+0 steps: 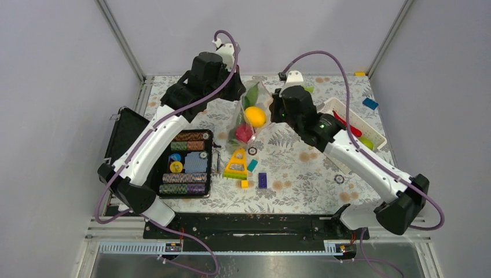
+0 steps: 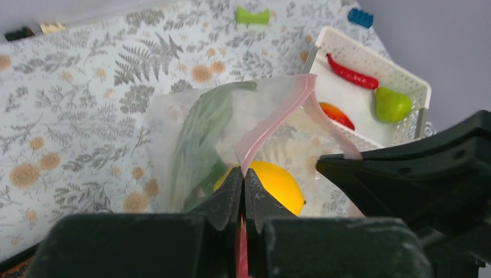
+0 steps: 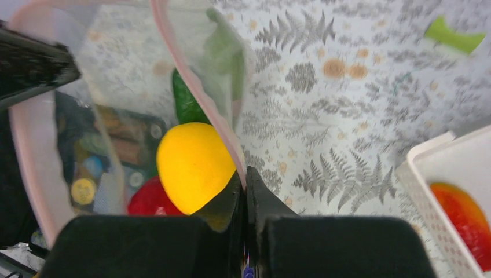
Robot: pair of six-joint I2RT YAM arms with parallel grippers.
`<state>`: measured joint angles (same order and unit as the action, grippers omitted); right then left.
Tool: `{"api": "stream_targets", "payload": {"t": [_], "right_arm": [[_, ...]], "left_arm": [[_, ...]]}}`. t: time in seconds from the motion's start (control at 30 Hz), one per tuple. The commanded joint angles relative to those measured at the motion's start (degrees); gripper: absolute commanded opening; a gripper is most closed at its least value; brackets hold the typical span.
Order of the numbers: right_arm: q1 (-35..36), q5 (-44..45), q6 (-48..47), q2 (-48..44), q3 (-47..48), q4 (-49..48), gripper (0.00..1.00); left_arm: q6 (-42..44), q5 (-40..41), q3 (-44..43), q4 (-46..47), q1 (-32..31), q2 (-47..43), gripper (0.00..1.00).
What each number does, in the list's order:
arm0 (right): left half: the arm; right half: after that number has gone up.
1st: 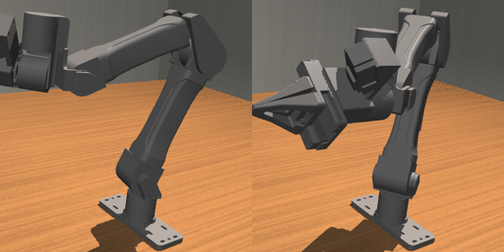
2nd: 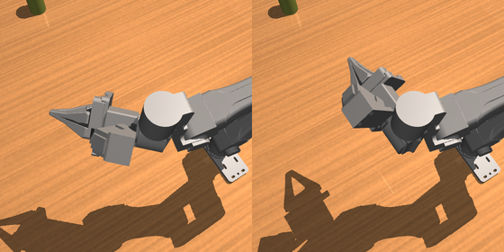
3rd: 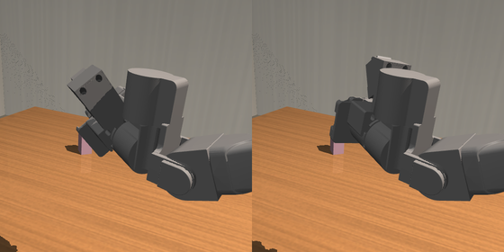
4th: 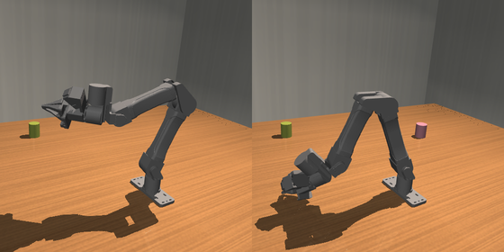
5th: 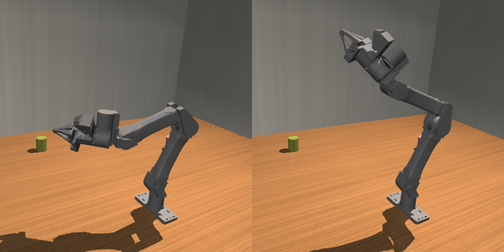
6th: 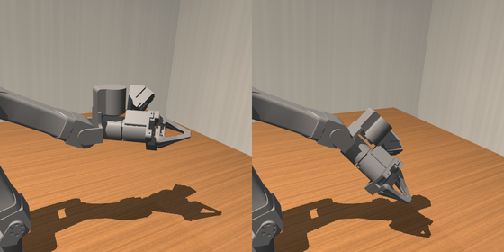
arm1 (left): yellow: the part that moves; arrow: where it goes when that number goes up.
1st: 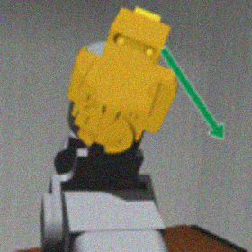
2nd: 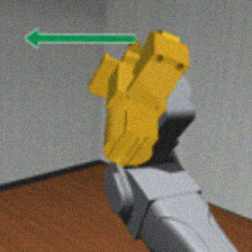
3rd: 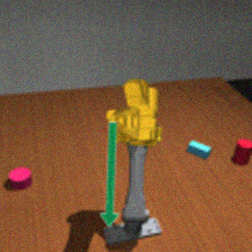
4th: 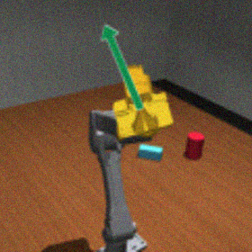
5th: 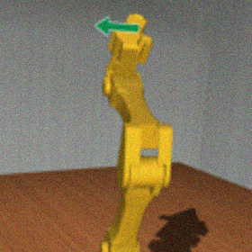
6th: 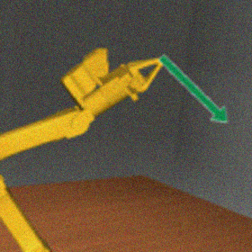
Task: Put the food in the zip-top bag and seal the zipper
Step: Adjust the zipper food storage bag at the center of the board.
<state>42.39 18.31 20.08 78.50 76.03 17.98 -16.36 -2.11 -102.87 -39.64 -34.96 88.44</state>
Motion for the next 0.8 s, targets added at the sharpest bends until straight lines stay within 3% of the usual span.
{"api": "stream_targets", "payload": {"t": [0.0,0.2,0.43,0.6,0.77], "right_arm": [[0.27,3.7,-8.17,-7.62,6.83,0.99,0.0],[-0.52,1.33,-10.34,-14.07,4.34,2.75,0.0],[-5.35,-4.37,-8.38,-7.72,4.66,14.34,0.0],[-9.45,-13.33,-5.8,-5.06,0.37,11.39,0.0],[-9.9,-15.45,-4.73,-6.12,-1.75,8.37,0.0]], "left_arm": [[0.0,-0.34,-6.55,3.17,0.09,-0.85,0.0],[-2.14,-0.61,-5.8,2.7,-0.35,1.55,0.0],[-2.54,0.18,-6.16,-1.01,-2.26,8.24,0.0],[-3.53,0.46,-4.4,-2.39,-2.64,10.41,0.0],[-3.83,0.9,-1.46,-1.86,-2.95,8.75,0.0]]}}
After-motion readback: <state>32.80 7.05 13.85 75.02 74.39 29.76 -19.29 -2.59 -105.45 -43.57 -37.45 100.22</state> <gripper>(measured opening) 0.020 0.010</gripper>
